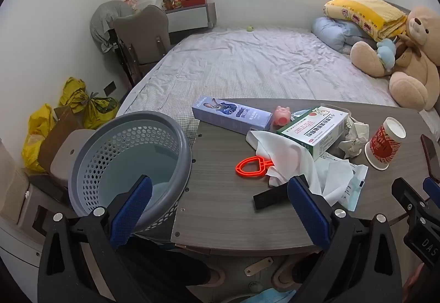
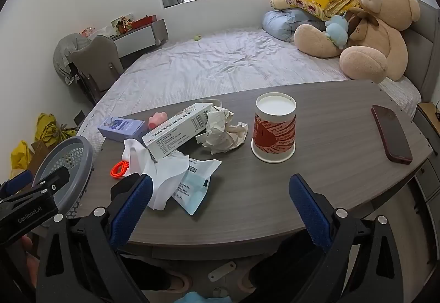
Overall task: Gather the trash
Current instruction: 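Move the right tool toward the red-and-white paper cup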
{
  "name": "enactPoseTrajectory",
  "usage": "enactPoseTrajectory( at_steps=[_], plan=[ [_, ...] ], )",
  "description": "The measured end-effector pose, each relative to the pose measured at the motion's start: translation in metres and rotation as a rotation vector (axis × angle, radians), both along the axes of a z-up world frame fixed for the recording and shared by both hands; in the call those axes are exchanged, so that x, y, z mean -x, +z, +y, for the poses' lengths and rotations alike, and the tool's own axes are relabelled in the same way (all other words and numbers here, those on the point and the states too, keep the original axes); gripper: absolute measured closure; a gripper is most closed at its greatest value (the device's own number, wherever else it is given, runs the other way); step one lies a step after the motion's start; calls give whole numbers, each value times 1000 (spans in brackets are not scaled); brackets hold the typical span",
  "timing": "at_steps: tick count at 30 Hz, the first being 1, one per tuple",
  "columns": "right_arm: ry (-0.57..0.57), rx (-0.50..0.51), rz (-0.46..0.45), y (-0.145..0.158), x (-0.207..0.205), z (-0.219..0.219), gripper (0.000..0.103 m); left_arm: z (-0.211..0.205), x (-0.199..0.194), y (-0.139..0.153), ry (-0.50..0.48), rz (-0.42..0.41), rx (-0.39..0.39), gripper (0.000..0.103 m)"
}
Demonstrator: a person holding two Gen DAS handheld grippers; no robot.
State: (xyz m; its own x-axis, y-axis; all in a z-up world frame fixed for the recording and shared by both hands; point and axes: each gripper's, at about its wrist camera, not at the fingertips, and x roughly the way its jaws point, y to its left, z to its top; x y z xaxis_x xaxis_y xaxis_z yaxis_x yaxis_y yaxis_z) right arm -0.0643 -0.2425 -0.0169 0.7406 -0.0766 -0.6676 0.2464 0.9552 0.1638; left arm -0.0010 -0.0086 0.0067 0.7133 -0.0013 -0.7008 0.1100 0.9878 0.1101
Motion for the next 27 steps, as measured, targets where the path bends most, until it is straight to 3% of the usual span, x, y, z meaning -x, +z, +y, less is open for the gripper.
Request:
enactPoseTrajectory(
  at_steps=[27],
  plan=[
    [3, -14, 1, -5, -1, -3, 8, 0, 2, -1, -1, 2, -1, 6]
  ],
)
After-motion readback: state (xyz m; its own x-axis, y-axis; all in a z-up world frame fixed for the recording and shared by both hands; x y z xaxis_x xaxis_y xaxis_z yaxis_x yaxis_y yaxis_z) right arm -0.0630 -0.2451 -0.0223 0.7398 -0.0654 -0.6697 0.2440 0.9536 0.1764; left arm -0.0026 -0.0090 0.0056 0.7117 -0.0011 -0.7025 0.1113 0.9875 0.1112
